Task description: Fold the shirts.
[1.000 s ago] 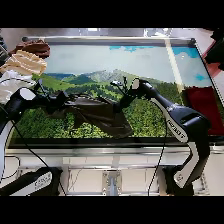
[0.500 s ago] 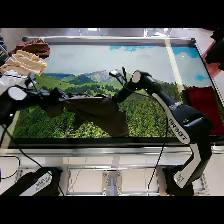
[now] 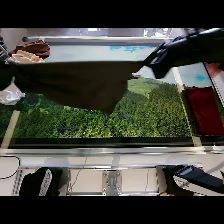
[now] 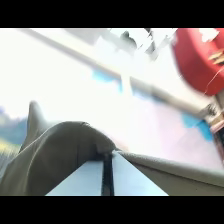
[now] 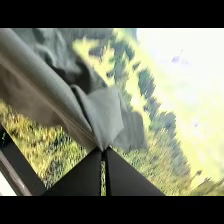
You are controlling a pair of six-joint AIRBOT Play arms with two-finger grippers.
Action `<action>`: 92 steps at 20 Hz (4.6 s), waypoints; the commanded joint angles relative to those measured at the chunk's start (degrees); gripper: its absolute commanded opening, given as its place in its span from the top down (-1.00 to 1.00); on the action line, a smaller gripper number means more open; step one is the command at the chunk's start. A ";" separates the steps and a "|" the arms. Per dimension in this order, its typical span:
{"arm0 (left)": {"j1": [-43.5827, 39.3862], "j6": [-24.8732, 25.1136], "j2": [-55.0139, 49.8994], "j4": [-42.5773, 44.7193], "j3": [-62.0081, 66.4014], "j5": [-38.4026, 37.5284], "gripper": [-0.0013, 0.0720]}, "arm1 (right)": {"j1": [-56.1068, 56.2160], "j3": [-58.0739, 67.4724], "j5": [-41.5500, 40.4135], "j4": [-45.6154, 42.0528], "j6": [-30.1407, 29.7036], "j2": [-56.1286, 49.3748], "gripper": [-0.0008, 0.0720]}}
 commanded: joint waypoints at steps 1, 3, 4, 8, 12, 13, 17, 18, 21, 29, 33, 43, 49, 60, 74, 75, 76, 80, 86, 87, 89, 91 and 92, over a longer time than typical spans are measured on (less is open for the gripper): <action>0.55 6.75 5.77 -9.77 3.04 1.44 0.93 | 3.15 1.64 -3.63 0.79 1.90 13.03 0.95; 0.50 6.75 2.60 -9.73 2.43 -2.40 0.93 | 3.21 1.64 -5.42 1.60 1.88 14.67 0.95; 0.22 6.75 -0.07 -9.88 1.55 -5.49 0.93 | 3.21 1.03 -5.27 0.81 1.88 14.01 0.96; -8.59 10.40 -16.24 -10.14 -4.31 -11.58 0.93 | 3.04 -6.51 -7.15 -2.82 1.84 4.92 0.96; -17.59 11.06 -36.76 -1.40 -5.73 -7.39 0.93 | 3.04 -9.64 -20.59 -5.66 1.38 -15.02 0.95; -17.99 11.04 -42.38 -0.94 -5.70 -3.10 0.93 | 3.04 -9.60 -26.32 -5.75 1.42 -20.35 0.95; -16.04 11.19 -56.33 -11.02 -3.89 12.09 0.90 | 3.04 -9.25 -53.05 -3.93 5.07 -36.54 0.94; -15.50 11.65 -57.46 -11.69 -2.69 14.56 0.87 | 3.04 -8.74 -57.81 -3.82 6.56 -38.40 0.85; -13.70 20.57 -56.89 -12.26 3.06 16.98 -0.26 | 2.58 -5.60 -62.66 -5.42 6.86 -39.08 -0.38; -6.36 33.29 -46.75 11.37 8.87 4.85 -0.48 | -11.89 -3.10 -15.41 -13.49 7.56 -23.50 -0.37; -6.34 41.22 -53.99 11.13 9.16 -0.22 -0.48 | -19.47 -15.32 -9.64 -0.20 7.23 -12.52 -0.37; -8.61 43.74 -71.63 8.76 24.41 -14.75 -0.47 | -6.78 -59.71 -24.98 15.78 6.82 1.53 -0.38; -9.94 45.35 -74.16 8.28 24.44 -18.64 -0.29 | 8.72 -69.70 -39.34 18.80 10.86 1.46 -0.38; -12.33 45.38 -75.84 7.91 24.48 -17.55 0.93 | 25.16 -71.32 -55.08 32.46 20.68 -9.01 -0.53; -11.43 45.46 -72.11 6.16 24.90 -19.52 -0.72 | 24.41 -71.28 -52.22 31.39 25.29 -9.14 -0.58; -11.06 46.12 -71.95 5.73 24.94 -22.34 -0.72 | 24.41 -71.28 -50.69 30.71 25.31 -8.44 -0.58; -10.97 46.88 -72.04 5.97 24.94 -25.97 -0.72 | 24.41 -71.25 -49.35 30.10 25.31 -7.85 -0.58; -11.34 48.57 -73.96 5.77 24.94 -27.56 -0.72 | 24.41 -71.28 -46.47 28.79 26.10 -5.79 -0.58; -14.38 48.50 -76.98 6.19 24.94 -19.76 0.44 | 26.71 -71.58 -53.05 23.56 31.28 -5.95 -0.57; -14.73 48.52 -76.94 6.19 24.94 -17.35 0.91 | 27.15 -71.69 -55.71 21.73 32.87 -6.03 -0.57; -15.17 48.54 -76.94 6.25 24.94 -15.10 0.93 | 27.36 -71.67 -58.66 17.62 35.60 -6.86 -0.57; -15.23 48.41 -76.89 6.21 24.94 -15.30 0.93 | 27.32 -71.69 -60.65 13.62 41.07 -8.98 -0.57; -15.23 47.87 -76.81 6.21 24.94 -15.45 0.93 | 27.32 -71.69 -62.05 14.38 45.94 -10.21 -0.58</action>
